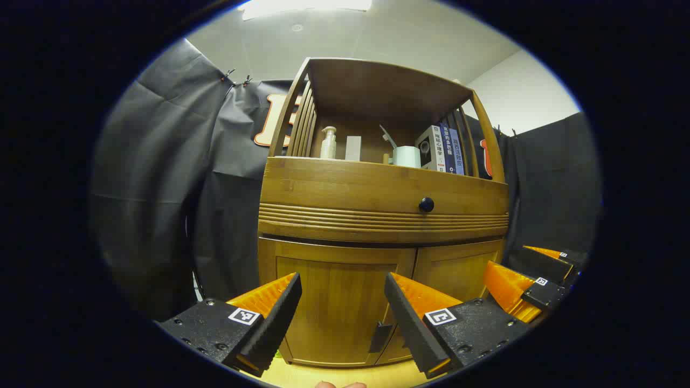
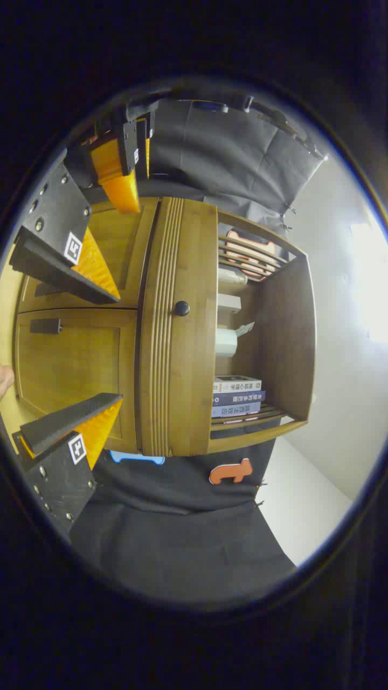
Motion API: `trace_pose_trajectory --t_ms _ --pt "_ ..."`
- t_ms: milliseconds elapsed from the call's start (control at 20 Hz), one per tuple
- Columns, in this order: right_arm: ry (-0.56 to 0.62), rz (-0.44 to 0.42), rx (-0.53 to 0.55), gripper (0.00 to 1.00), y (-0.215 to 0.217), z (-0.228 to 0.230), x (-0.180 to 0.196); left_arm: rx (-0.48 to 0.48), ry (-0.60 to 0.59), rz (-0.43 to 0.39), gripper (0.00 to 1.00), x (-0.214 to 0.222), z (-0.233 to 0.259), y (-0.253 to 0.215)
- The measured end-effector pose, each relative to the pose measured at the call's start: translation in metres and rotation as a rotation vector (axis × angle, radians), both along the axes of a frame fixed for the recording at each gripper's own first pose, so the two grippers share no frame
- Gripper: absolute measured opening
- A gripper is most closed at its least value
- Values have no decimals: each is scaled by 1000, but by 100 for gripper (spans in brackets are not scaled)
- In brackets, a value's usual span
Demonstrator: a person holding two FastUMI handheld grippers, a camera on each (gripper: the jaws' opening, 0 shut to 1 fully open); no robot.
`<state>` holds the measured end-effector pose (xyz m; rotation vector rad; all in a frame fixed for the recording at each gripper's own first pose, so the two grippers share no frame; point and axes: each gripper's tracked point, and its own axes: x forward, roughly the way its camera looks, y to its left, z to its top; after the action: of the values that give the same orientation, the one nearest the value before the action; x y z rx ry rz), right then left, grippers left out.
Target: Open the right door of the double-door shoe cabinet with the right hand, and open the left door with the left hand.
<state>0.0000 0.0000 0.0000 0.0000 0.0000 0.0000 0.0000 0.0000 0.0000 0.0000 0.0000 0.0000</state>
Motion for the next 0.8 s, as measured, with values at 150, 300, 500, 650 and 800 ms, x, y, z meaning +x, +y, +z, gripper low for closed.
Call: trace_pose_trajectory --t_ms 150,300,500,650,800 --pt "7 12 5 98 1 -3 0 1 -3 9 92 -4 1 0" --pt "8 24 4 98 4 -6 1 0 -10 21 99 -8 4 2" --pt "21 45 2 94 11 -15 5 6 -12 41 92 -15 5 9" --pt "29 55 10 93 17 -23 10 15 -12 51 92 -18 3 16" --pt "42 45 8 98 17 -38 19 19 -9 50 92 -21 1 22"
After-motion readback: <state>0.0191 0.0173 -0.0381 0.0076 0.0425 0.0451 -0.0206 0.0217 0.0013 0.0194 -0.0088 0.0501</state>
